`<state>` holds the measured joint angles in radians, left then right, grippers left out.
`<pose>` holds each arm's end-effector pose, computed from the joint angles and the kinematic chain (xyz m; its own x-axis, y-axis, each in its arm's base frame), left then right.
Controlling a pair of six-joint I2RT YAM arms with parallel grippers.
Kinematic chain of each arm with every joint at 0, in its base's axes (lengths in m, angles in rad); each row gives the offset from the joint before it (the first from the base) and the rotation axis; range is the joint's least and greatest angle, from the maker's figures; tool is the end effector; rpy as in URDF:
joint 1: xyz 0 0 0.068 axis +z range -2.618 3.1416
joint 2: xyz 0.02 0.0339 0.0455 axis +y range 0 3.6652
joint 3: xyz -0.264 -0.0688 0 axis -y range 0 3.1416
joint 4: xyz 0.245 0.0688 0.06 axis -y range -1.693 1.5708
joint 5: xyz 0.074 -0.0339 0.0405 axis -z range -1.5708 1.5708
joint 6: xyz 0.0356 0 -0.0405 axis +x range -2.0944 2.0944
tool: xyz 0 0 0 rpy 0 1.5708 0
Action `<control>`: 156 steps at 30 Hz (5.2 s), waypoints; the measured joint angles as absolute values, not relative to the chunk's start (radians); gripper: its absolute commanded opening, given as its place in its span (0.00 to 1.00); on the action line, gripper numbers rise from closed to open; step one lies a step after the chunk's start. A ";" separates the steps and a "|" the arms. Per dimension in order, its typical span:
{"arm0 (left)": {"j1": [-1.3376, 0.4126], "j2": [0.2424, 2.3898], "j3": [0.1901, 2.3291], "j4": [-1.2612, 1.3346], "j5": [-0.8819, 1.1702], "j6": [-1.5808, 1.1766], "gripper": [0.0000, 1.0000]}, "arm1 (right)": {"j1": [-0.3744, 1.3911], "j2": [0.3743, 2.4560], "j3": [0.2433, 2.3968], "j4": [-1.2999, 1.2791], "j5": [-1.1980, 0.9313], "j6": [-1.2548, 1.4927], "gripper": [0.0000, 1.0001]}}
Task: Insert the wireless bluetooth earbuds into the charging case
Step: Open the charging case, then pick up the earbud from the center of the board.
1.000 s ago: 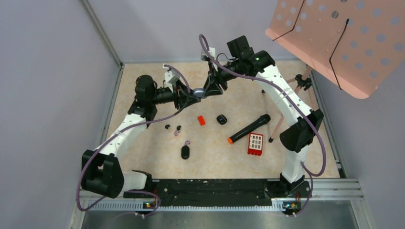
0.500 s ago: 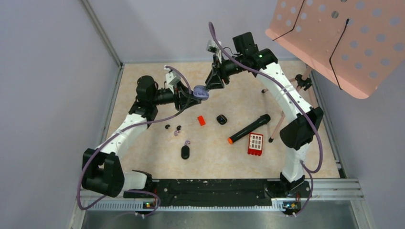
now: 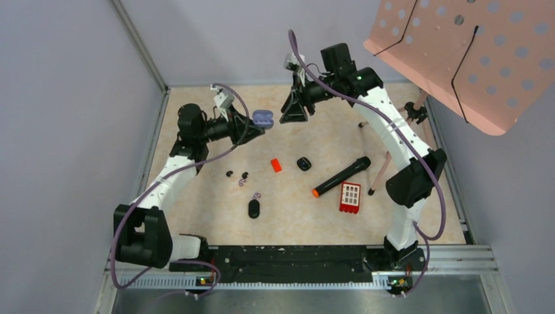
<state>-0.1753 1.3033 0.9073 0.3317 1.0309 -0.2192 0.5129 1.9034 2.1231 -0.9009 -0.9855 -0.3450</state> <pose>0.2817 -0.0809 0.3230 -0.2645 -0.0667 -0.9621 0.8965 0.3508 -0.2708 0.3383 0.2246 0.4160 -0.2339 -0.3461 -0.9086 -0.9716 0.0495 0.2313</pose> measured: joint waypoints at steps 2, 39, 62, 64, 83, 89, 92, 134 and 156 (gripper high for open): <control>-0.132 1.311 0.906 0.358 1.030 -0.271 0.00 | 0.513 1.882 2.095 -0.895 -0.972 -0.359 0.43; 0.312 1.096 0.787 0.131 0.762 -0.461 0.00 | 0.869 2.345 1.966 -0.805 -0.758 -0.772 0.23; 0.313 1.089 0.768 0.089 0.793 -0.463 0.00 | 0.904 2.390 1.985 -0.876 -0.765 -0.797 0.28; 0.313 1.089 0.762 0.088 0.796 -0.463 0.00 | 0.906 2.399 1.986 -0.875 -0.765 -0.793 0.28; 0.314 1.056 0.720 0.082 0.800 -0.478 0.00 | 0.917 2.368 1.949 -0.881 -0.704 -0.833 0.29; 0.313 1.056 0.717 0.083 0.800 -0.485 0.00 | 0.919 2.359 1.949 -0.881 -0.656 -0.805 0.31; 0.314 1.056 0.716 0.083 0.801 -0.492 0.00 | 0.919 2.355 1.950 -0.881 -0.636 -0.782 0.31; 0.312 1.092 0.714 0.158 0.848 -0.531 0.00 | 1.031 2.168 1.761 -0.848 -0.275 -0.745 0.00; -0.062 1.183 0.817 0.242 0.954 -0.378 0.00 | 0.996 1.420 1.281 0.004 -0.020 -0.917 0.00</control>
<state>-0.0620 1.1828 0.8173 0.2420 0.9539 -0.3782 0.9962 1.4200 1.2812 0.0044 -0.0196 -0.9173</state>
